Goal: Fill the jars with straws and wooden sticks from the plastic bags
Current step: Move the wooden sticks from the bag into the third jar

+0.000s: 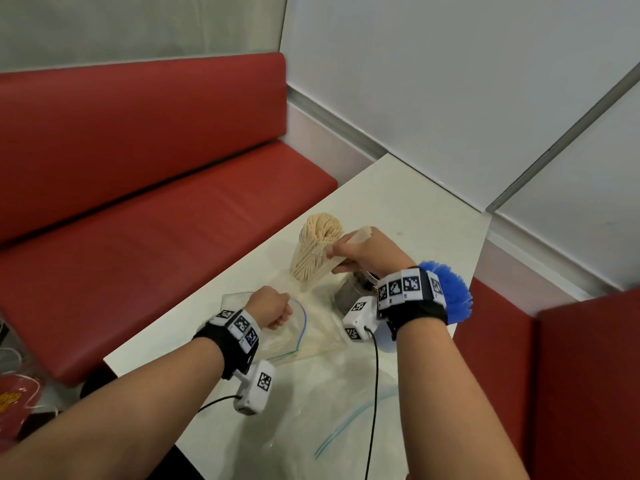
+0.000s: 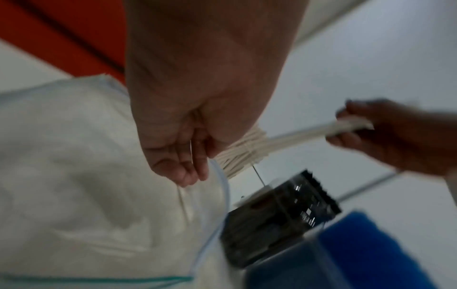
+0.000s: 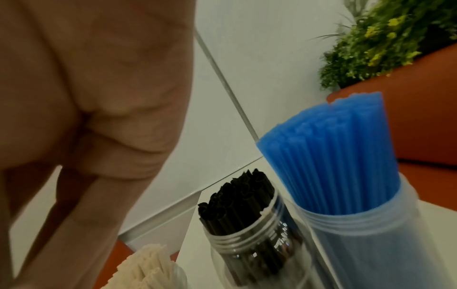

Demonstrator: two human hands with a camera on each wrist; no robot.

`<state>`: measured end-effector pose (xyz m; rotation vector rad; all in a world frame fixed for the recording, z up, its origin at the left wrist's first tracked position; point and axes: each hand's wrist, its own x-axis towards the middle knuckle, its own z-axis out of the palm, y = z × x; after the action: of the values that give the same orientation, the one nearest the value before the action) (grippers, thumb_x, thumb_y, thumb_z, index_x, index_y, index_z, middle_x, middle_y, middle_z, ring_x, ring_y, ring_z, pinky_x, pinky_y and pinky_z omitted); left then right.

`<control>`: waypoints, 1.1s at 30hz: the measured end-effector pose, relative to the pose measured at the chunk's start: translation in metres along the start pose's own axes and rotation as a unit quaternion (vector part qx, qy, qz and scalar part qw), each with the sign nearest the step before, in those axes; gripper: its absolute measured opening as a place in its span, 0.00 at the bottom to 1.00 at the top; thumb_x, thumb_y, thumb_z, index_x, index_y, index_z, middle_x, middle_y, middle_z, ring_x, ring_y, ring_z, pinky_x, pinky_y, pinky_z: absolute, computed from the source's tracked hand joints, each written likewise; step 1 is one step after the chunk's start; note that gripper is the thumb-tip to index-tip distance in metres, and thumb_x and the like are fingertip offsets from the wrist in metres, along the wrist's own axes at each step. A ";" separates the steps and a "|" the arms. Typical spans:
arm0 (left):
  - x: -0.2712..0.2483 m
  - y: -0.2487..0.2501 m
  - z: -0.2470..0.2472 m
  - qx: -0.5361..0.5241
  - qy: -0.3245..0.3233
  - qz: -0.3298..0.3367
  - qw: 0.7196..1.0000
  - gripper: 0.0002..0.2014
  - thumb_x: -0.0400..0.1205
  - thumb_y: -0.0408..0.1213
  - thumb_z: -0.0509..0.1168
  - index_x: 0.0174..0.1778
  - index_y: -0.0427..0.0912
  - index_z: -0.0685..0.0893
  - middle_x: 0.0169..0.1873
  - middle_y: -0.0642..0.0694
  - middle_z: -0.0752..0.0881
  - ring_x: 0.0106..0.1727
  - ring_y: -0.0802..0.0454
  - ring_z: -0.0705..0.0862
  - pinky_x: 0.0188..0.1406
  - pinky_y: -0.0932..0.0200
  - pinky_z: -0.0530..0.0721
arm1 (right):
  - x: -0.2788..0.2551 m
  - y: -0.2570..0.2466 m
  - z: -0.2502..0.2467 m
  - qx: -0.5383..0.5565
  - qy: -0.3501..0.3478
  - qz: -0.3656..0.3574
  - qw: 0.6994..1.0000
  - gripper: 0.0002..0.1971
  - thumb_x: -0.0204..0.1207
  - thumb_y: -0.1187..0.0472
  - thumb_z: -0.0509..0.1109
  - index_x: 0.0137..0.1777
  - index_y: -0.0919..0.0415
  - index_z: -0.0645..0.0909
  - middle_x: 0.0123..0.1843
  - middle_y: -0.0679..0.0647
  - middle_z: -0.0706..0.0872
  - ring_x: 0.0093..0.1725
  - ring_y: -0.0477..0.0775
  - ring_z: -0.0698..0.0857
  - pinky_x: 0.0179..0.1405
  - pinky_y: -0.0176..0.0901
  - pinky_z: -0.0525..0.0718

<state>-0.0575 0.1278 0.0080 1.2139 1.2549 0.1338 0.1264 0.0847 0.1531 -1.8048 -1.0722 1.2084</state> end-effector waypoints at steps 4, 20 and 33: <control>0.009 -0.017 0.000 0.299 0.034 0.066 0.951 0.14 0.86 0.32 0.57 0.56 0.31 0.87 0.53 0.37 0.88 0.56 0.41 0.87 0.56 0.53 0.83 | 0.038 -0.014 -0.009 -0.061 0.106 -0.009 0.992 0.06 0.74 0.66 0.79 0.45 0.70 0.90 0.48 0.64 0.93 0.43 0.59 0.94 0.50 0.49 0.93; 0.030 -0.080 0.017 0.598 -0.029 0.100 0.795 0.32 0.79 0.49 0.69 0.73 0.37 0.65 0.67 0.40 0.69 0.69 0.40 0.72 0.65 0.47 0.79 | 0.094 0.018 0.014 -0.101 0.244 -0.011 0.965 0.13 0.77 0.60 0.79 0.36 0.61 0.79 0.38 0.57 0.86 0.30 0.52 0.89 0.26 0.32 0.84; 0.033 -0.067 0.015 0.599 -0.082 0.085 0.792 0.17 0.85 0.36 0.60 0.70 0.36 0.77 0.64 0.38 0.81 0.64 0.38 0.82 0.58 0.48 0.81 | 0.102 0.030 0.041 -0.230 0.353 -0.215 0.881 0.18 0.83 0.55 0.66 0.71 0.57 0.77 0.69 0.56 0.79 0.66 0.55 0.79 0.65 0.54 0.78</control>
<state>-0.0676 0.1119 -0.0661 2.3593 1.0263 -0.7500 0.1180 0.1694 0.0775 -1.9544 -1.2613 -0.0132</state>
